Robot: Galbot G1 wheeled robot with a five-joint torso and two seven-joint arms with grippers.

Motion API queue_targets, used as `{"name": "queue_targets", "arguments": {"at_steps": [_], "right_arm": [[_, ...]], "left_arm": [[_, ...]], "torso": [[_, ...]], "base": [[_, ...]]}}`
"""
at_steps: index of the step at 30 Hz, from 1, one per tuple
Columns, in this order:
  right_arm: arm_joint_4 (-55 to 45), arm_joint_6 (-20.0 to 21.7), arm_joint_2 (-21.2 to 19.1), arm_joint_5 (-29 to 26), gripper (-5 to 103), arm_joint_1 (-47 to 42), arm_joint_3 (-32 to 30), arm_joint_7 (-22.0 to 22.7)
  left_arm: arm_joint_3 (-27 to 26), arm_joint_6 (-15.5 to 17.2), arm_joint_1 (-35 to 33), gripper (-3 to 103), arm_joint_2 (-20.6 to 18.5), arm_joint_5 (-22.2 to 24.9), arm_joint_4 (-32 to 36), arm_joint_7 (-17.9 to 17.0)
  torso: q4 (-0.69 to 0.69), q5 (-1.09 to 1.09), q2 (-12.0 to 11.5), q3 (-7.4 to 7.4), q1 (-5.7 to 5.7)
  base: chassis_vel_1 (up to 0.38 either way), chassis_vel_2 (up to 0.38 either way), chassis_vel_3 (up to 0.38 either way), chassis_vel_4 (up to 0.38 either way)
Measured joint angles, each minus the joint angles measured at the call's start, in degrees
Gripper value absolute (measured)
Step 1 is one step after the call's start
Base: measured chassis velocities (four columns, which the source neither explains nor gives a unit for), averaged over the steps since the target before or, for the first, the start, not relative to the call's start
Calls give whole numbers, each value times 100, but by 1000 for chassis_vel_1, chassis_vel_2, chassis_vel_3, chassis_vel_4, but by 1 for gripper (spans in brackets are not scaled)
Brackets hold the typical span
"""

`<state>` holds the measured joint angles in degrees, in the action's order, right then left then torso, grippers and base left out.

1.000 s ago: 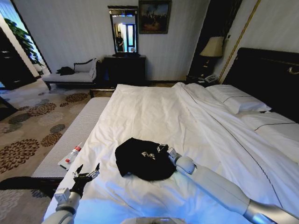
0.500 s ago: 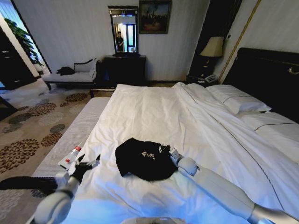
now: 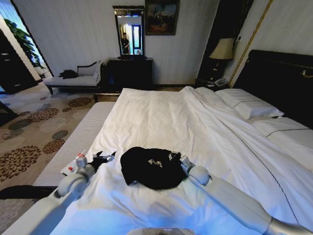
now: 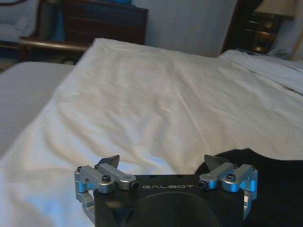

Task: Fold the clothes on the bed.

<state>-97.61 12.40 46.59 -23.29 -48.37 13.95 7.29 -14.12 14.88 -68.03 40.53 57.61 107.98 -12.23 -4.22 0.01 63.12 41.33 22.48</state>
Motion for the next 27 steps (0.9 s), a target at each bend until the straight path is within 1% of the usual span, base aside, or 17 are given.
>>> {"name": "queue_targets", "arguments": {"at_steps": [2, 3, 8, 10, 14, 27], "right_arm": [[32, 10, 44, -2, 0, 10, 3, 5], [32, 10, 44, -2, 0, 10, 3, 5], [36, 21, 26, -22, 0, 8, 5, 22], [37, 22, 23, -24, 0, 6, 4, 23], [37, 27, 19, -30, 0, 3, -2, 30], [7, 37, 1, -33, 0, -43, -42, 41]], "left_arm": [[398, 25, 329, 100, 141, 46, -235, -8], [398, 25, 329, 100, 141, 46, -235, -8], [946, 48, 790, 100, 442, 12, -793, -60], [984, 48, 822, 100, 470, 4, -838, -70], [1188, 53, 1069, 100, 651, 35, -1088, -124], [1565, 41, 1476, 100, 899, -6, -1248, -133]], "torso": [[3, 1, 0, 0, 0], [3, 1, 0, 0, 0], [1, 0, 0, 0, 0], [2, -1, 0, 0, 0], [2, 0, 0, -1, 0], [2, 0, 0, 0, -1]], "base": [[0, 0, 0, 0], [0, 0, 0, 0], [0, 0, 0, 0], [0, 0, 0, 0], [0, 0, 0, 0], [0, 0, 0, 0]]}}
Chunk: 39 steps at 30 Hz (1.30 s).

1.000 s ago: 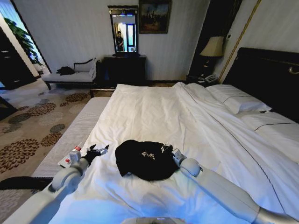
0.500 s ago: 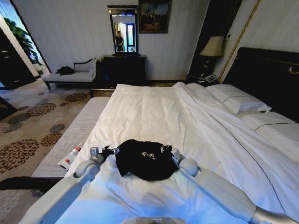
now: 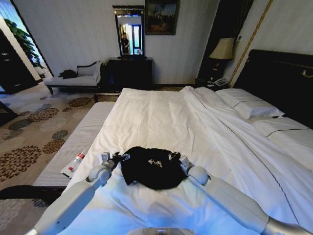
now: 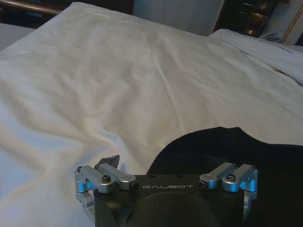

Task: Fold the clothes on the bed.

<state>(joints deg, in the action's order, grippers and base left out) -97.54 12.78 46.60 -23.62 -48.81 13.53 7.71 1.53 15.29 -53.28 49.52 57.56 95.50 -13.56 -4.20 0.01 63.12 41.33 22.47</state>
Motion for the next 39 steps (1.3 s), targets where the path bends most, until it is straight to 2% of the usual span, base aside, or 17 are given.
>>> {"name": "queue_targets", "arguments": {"at_steps": [2, 3, 5, 7, 8, 10, 11, 13, 14, 18, 19, 21, 23, 26, 29, 30, 39], "right_arm": [[-14, 3, -15, -8, 0, -10, -13, 2], [-15, 5, -21, -12, 0, -15, -25, 2], [-16, 5, -24, -14, 0, -20, -30, 2], [-16, 5, -35, -20, 0, -37, -50, 3], [-16, 5, -35, -20, 0, -37, -50, 3], [-17, 5, -37, -22, 0, -44, -57, 4], [-21, 5, -36, -25, 0, -46, -59, 5], [-32, 6, -38, -29, 0, -51, -63, 10], [-32, 6, -38, -29, 0, -51, -63, 10], [-41, 9, -42, -29, 0, -67, -73, 14], [-41, 9, -42, -29, 0, -67, -73, 14], [-44, 10, -42, -29, 0, -82, -87, 16], [-46, 10, -43, -29, 0, -86, -89, 17], [-51, 10, -36, -25, 0, -101, -91, 19], [-51, 10, -28, -23, 0, -104, -91, 21], [-51, 10, -21, -23, 0, -111, -91, 23], [-120, 17, -10, -53, 0, -212, -200, 45]], "left_arm": [[52, 13, 37, 103, 38, -11, -30, -23], [63, 26, 39, 100, 45, -12, -30, -47], [70, 40, 39, 100, 47, -9, -28, -62], [94, 77, 40, 89, 48, -7, -24, -90], [94, 77, 40, 89, 48, -7, -24, -90], [116, 107, 39, 79, 49, -2, -18, -95], [126, 118, 39, 79, 52, 0, -12, -95], [178, 145, 68, 68, 73, 3, 14, -93], [178, 145, 68, 68, 73, 3, 14, -93], [210, 150, 82, 46, 87, 4, 73, -92], [210, 150, 82, 46, 87, 4, 73, -92], [211, 150, 50, 36, 56, 3, 106, -92], [204, 150, 37, 36, 53, 2, 112, -92], [166, 150, 4, 19, 30, 2, 142, -94], [163, 150, -7, 14, 12, 2, 158, -94], [163, 150, -19, 3, -6, 0, 168, -94], [128, 146, -55, 1, -134, -38, 340, -94]], "torso": [[0, 0, 0, 0, 0], [0, 0, 0, 0, 0], [0, 0, 0, 0, 0], [0, 0, 0, 0, 0], [0, 0, 0, 0, 0], [0, 0, 0, 0, 0], [0, 0, 0, 0, 0], [0, 0, 0, 0, 0], [0, 0, 0, 0, 0], [0, -1, 0, 0, 0], [0, -1, 0, 0, 0], [0, 0, 0, 0, 0], [0, -1, 0, 0, 0], [0, -1, 0, 0, 0], [0, -1, 0, 0, 0], [0, -1, 0, 0, 0], [0, -1, 0, 0, 0]], "base": [[0, 0, 0, 0], [0, 0, 0, 0], [0, 0, 0, 0], [0, 0, 0, 0], [0, 0, 0, 0], [0, 0, 0, 0], [0, 0, 0, 0], [0, 0, 0, 0], [0, 0, 0, 0], [0, 0, 0, 0], [0, 0, 0, 0], [0, 0, 0, 0], [0, 0, 0, 0], [0, 0, 0, 0], [0, 0, 0, 0], [0, 0, 0, 0], [0, 0, 0, 0]]}}
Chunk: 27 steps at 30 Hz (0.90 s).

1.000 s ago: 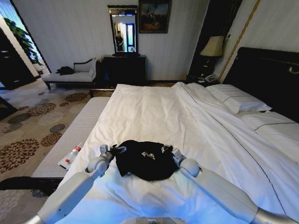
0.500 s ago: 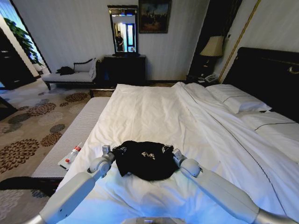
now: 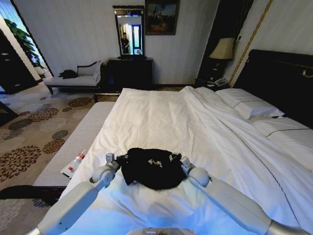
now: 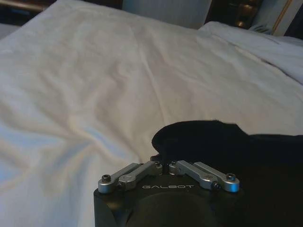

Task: Fold the clothes on the bed.

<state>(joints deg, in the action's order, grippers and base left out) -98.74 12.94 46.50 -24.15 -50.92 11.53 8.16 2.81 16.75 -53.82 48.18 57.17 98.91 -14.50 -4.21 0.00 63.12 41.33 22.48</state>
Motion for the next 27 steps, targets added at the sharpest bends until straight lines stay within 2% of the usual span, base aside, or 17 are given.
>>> {"name": "queue_targets", "arguments": {"at_steps": [6, 13, 18, 23, 24, 27], "right_arm": [[-343, 196, 0, -318, 0, -53, -305, 132], [-1079, 488, -340, -940, 0, -59, -1045, 338], [-1490, 593, -630, -1416, 0, 13, -1583, 431], [-1856, 668, -1030, -2034, 0, 199, -2155, 541], [-1856, 668, -1030, -2034, 0, 199, -2155, 541], [-2057, 696, -1338, -2449, 0, 243, -2650, 549]], "left_arm": [[-83, -34, 78, 1, -183, -35, 292, 0], [-243, -59, 524, 1, -571, -8, 928, -4], [-262, -95, 1164, 1, -820, -77, 1091, 55], [-193, -66, 1993, 1, -1125, 225, 1353, 58], [-193, -66, 1993, 1, -1125, 225, 1353, 58], [-156, -22, 2423, 1, -1357, 506, 1547, 65]], "torso": [[1, 0, 0, 0, 0], [0, 0, 0, 0, 0], [1, -1, 0, 0, 0], [1, 1, 0, 0, 0], [1, 1, 0, 0, 0], [0, 1, 0, 0, 0]], "base": [[0, 0, 0, 0], [0, 0, 0, 0], [0, 0, 0, 0], [0, 0, 0, 0], [0, 0, 0, 0], [0, 0, 0, 0]]}}
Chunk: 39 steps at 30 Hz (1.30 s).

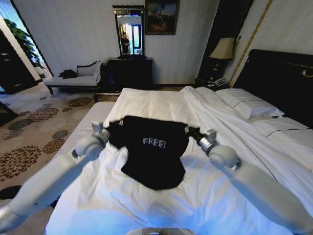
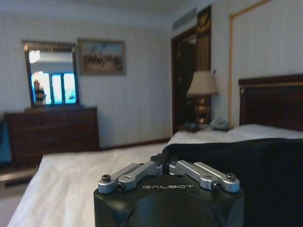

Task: Fold the clothes on the bed.

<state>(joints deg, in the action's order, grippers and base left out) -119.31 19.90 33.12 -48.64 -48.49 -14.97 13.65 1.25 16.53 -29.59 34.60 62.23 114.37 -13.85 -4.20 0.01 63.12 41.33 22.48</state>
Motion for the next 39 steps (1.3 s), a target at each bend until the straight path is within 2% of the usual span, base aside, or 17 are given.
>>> {"name": "queue_targets", "arguments": {"at_steps": [5, 12, 14, 19, 22, 27, 34, 38, 39], "right_arm": [[-275, 61, -391, -543, 0, 227, -528, 77], [-465, 68, -733, -1040, 0, 631, -915, 238], [-479, 76, -769, -1102, 0, 698, -945, 254], [-481, 144, -943, -1489, 0, 1194, -987, 347], [-388, 179, -1116, -1849, 0, 1608, -995, 358], [-304, 210, -1283, -2145, 0, 1953, -995, 386], [-368, 222, -1424, -2326, 0, 2030, -1036, 402], [-643, 311, -1495, -2508, 0, 1989, -1112, 533], [-643, 311, -1495, -2508, 0, 1989, -1112, 533]], "left_arm": [[-3, 17, 541, 1, -259, 291, 200, 1], [-77, 14, 1043, 1, -304, 456, 292, -196], [-78, 16, 1112, 1, -313, 496, 307, -232], [-7, 108, 1769, 1, -363, 862, 270, -366], [185, 213, 2507, 1, -387, 1173, 147, -386], [244, 298, 2979, 1, -535, 1506, 166, -399], [21, 336, 2724, 1, -820, 1651, 430, -399], [-605, 298, 1857, 1, -1259, 1661, 894, -400], [-605, 298, 1857, 1, -1259, 1661, 894, -400]], "torso": [[0, 0, 0, 0, 0], [-1, -1, 1, 0, 0], [-1, -2, 0, 0, 0], [1, -1, 0, 0, 0], [-1, -1, 0, 0, 0], [0, 1, 1, -1, 0], [0, -1, 0, -1, 0], [1, -2, 0, 0, 0], [1, -2, 0, 0, 0]], "base": [[0, 0, 0, 0], [0, 0, 0, 0], [0, 0, 0, 0], [0, 0, 0, 0], [0, 0, 0, 0], [0, 0, 0, 0], [0, 0, 0, 0], [0, 0, 0, 0], [0, 0, 0, 0]]}}
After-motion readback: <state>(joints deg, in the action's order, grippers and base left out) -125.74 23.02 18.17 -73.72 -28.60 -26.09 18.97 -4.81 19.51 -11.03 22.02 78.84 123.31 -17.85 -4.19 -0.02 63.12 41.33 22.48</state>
